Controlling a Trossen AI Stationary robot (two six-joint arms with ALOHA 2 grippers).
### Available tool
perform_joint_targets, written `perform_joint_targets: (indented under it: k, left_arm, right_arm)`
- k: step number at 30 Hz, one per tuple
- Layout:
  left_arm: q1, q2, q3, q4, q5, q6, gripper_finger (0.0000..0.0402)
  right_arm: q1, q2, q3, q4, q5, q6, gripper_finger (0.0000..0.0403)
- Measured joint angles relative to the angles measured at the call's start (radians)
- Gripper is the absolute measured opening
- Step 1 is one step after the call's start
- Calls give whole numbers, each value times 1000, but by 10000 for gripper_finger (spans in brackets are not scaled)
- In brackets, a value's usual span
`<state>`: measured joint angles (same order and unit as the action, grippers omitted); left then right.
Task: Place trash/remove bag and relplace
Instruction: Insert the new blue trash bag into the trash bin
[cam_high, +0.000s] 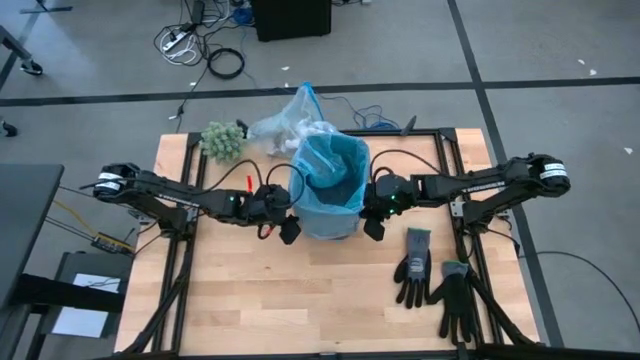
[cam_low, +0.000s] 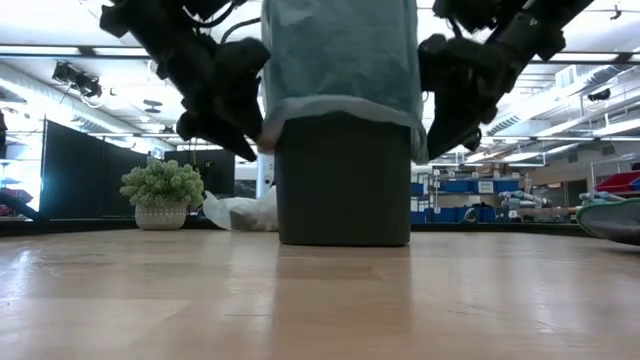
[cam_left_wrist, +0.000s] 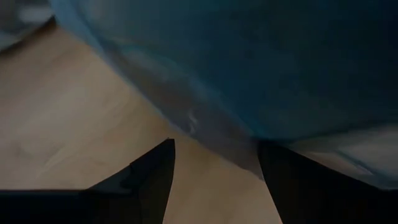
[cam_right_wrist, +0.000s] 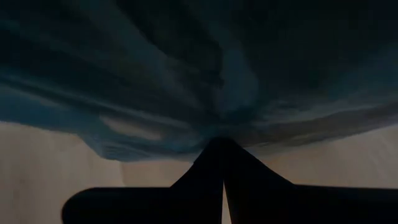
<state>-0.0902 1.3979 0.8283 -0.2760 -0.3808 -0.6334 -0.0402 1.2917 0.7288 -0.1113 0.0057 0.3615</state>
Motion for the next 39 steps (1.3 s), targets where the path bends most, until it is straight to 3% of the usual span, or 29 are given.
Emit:
perform_joint_targets:
  k: [7, 12, 17, 28, 39]
  left_arm:
    - [-3, 0, -42, 15, -22, -23, 242]
    - [-4, 0, -40, 23, 38, -21, 242]
    - [-27, -1, 1, 19, 105, 34, 241]
    - [-69, -34, 93, -97, 76, 112, 240]
    - [-67, -208, 189, -211, 26, 174, 240]
  right_arm:
    - [1, 79, 0, 32, -1, -17, 0]
    - [7, 63, 0, 17, 0, -24, 0]
    - [33, -29, 0, -30, 17, -15, 0]
    - [53, -301, 0, -260, -6, 11, 26]
    - [16, -550, 0, -257, 27, 28, 41]
